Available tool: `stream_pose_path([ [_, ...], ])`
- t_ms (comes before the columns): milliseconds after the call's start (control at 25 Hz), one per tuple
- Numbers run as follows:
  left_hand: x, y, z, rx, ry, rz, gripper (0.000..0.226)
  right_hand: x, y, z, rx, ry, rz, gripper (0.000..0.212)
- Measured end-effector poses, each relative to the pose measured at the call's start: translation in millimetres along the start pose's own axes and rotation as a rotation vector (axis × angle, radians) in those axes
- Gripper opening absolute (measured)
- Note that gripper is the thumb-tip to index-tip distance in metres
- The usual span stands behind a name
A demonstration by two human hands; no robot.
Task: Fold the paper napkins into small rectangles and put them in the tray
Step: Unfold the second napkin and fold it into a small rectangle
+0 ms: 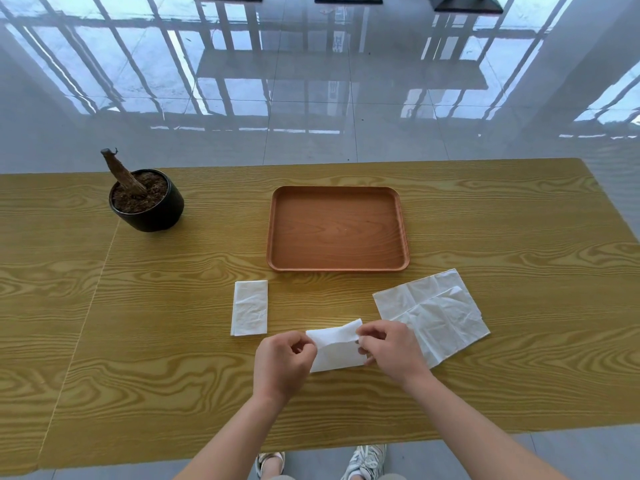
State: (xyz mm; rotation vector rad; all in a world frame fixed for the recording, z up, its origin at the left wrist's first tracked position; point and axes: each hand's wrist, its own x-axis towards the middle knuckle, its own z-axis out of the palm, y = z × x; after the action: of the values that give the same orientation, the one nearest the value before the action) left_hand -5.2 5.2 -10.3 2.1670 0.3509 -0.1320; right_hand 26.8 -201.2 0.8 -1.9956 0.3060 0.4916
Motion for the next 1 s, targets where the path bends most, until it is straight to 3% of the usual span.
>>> stream_pose_path([
  [80,-4,0,3,-0.017,0.018,-0.016,0.025,-2,1,1,0.136,0.029,0.073,0.012],
  [160,-8,2,7,-0.063,0.027,-0.070,0.023,-4,2,3,0.213,0.073,0.114,0.012],
  [280,-11,5,11,-0.235,0.040,-0.236,0.012,-7,3,5,0.232,0.115,0.133,0.013],
  [440,-15,3,13,-0.359,0.078,-0.411,0.016,-10,7,6,0.226,0.104,0.178,0.011],
  [1000,-29,-6,12,0.177,-0.015,-0.214,0.010,-22,20,16,-0.007,0.043,0.188,0.008],
])
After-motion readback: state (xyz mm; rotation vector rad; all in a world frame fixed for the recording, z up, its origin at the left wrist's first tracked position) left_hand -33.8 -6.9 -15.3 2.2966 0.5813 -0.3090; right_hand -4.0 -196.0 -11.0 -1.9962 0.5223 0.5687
